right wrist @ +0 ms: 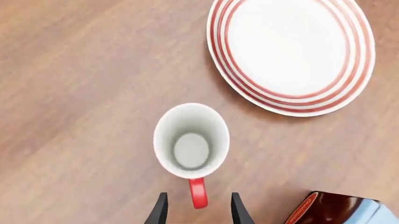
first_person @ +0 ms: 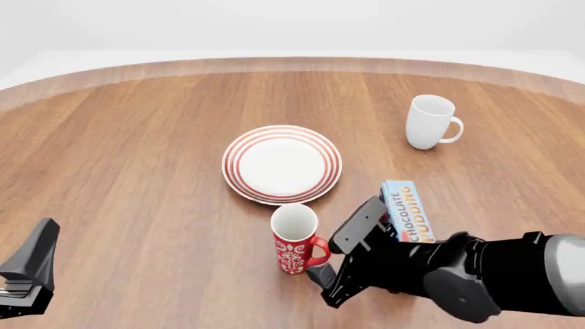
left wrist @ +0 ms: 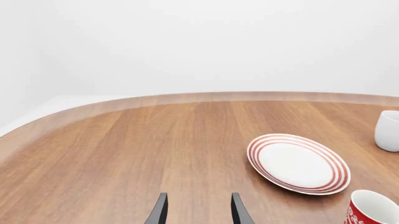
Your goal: Pick up the red mug and put it on the plate
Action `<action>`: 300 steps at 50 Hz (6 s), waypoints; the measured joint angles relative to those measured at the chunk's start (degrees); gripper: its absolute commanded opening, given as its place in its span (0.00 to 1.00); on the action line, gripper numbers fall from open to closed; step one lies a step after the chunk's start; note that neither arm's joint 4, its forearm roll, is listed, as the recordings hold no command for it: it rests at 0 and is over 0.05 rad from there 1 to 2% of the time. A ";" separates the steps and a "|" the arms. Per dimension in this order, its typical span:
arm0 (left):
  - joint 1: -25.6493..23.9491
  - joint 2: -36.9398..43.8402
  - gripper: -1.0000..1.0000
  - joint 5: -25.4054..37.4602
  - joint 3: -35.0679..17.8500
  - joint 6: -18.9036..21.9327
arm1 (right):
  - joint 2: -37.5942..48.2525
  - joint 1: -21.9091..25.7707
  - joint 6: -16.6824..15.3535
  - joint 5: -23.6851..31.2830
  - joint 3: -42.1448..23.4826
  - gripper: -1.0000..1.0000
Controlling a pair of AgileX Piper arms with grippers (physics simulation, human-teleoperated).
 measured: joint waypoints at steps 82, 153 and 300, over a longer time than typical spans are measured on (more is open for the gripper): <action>0.00 0.00 1.00 0.00 0.00 0.00 | -16.68 -7.94 -5.12 13.12 -4.68 0.00; 0.00 0.00 1.00 0.00 0.00 0.00 | 6.60 -13.11 -6.23 12.72 -29.42 0.00; 0.00 0.00 1.00 0.00 0.00 0.00 | 30.68 -15.40 -5.92 10.78 -46.56 1.00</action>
